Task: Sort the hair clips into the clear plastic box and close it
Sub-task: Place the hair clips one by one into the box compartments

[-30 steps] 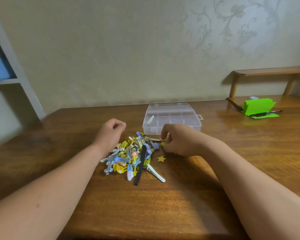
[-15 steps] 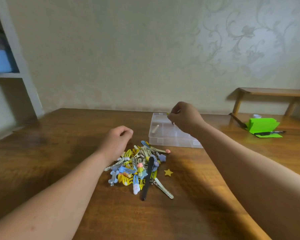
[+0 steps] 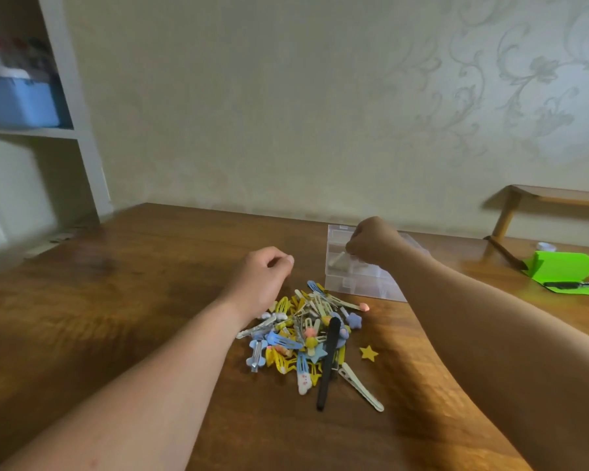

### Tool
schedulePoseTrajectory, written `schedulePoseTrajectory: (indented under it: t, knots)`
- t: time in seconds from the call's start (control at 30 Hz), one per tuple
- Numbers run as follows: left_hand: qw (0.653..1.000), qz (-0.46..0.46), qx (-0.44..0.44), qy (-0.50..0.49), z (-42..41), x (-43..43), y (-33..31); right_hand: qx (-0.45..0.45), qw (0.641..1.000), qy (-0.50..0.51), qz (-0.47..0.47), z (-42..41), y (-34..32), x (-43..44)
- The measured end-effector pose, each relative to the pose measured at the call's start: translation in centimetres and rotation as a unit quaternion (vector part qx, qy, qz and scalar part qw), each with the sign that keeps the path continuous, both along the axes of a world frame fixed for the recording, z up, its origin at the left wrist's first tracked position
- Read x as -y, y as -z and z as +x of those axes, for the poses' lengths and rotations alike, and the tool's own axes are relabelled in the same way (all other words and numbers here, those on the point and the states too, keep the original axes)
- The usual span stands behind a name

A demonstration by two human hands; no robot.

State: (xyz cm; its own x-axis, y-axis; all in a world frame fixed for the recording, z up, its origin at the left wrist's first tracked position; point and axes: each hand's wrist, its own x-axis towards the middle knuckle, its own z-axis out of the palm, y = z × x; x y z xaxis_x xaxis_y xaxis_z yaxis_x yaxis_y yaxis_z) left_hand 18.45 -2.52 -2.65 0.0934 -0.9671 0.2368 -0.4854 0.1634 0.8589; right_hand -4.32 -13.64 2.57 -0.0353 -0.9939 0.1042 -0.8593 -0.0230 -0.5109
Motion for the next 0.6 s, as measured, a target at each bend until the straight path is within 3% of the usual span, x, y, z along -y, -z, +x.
schedulePoseTrajectory:
  t: [0.13, 0.27, 0.47, 0.6]
  knots:
    - [1.000, 0.004, 0.002, -0.005, 0.0, -0.3, -0.3, -0.003, 0.999, -0.011, 0.041, -0.2, -0.4, 0.5]
    - [1.000, 0.003, 0.013, -0.005, -0.3, -0.7, -0.7, -0.088, 0.991, -0.044, 0.090, -0.3, -1.6, 0.6]
    - [1.000, 0.017, 0.011, -0.007, -0.2, -0.8, -0.8, -0.182, 0.948, -0.106, 0.238, -0.1, -4.0, 1.3]
    - [1.000, 0.025, 0.014, -0.011, -0.1, -0.7, -0.9, -0.258, 0.919, -0.185, 0.235, 0.8, -4.9, 1.5]
